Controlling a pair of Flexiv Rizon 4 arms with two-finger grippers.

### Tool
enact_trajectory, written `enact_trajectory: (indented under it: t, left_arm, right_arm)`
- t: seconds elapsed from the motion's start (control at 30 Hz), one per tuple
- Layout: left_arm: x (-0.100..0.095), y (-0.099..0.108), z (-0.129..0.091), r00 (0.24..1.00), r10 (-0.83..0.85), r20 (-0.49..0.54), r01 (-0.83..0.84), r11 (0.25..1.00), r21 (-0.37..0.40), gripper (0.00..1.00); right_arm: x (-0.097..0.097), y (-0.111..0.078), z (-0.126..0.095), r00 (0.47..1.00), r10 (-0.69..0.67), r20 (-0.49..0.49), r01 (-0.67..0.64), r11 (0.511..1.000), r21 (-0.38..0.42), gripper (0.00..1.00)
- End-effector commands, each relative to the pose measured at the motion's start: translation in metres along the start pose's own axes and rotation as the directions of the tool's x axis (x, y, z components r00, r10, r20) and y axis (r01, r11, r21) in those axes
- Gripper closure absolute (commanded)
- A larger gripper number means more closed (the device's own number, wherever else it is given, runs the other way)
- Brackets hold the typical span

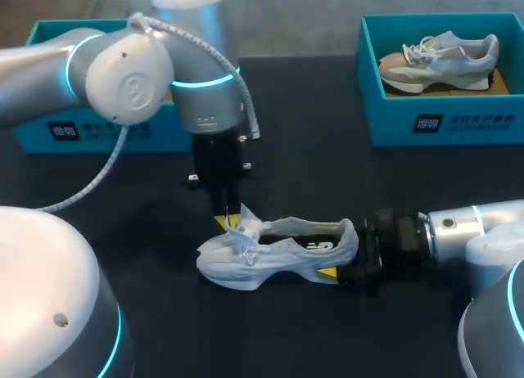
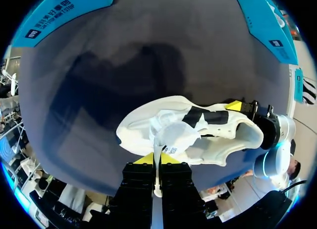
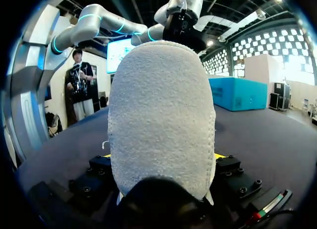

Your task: Take the shoe out of the shoebox, open the shoe tongue, remove and reinsert the insole, then place the shoe into the shoebox

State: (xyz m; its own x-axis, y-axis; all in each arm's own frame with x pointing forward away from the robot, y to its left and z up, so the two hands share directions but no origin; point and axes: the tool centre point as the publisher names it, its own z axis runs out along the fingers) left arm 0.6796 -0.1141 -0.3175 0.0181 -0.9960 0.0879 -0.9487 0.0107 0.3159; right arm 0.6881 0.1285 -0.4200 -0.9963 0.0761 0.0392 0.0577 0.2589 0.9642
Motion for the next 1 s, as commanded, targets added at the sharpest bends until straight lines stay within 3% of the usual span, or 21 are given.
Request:
enact_trajectory:
  t: [0.03, 0.53, 0.73, 1.0]
  left_arm:
    - [-0.009, -0.006, 0.008, 0.998, 0.005, -0.060, -0.007, 1.000, -0.026, 1.00]
    - [-0.027, -0.013, 0.027, 0.999, -0.013, -0.033, 0.011, 0.998, -0.063, 1.00]
    - [-0.029, -0.010, 0.013, 0.999, 0.017, -0.048, -0.020, 0.998, -0.057, 0.65]
    - [-0.025, -0.002, -0.021, 0.991, 0.109, -0.077, -0.110, 0.994, 0.002, 0.51]
  right_arm:
    - [0.000, 0.000, 0.000, 1.000, 0.001, 0.000, -0.001, 1.000, 0.005, 1.00]
    - [0.000, 0.000, 0.000, 1.000, 0.001, 0.000, -0.001, 1.000, 0.005, 1.00]
    - [0.000, 0.000, 0.000, 1.000, 0.001, 0.000, -0.001, 1.000, 0.005, 1.00]
    - [0.000, 0.000, 0.000, 1.000, 0.001, 0.000, -0.001, 1.000, 0.005, 1.00]
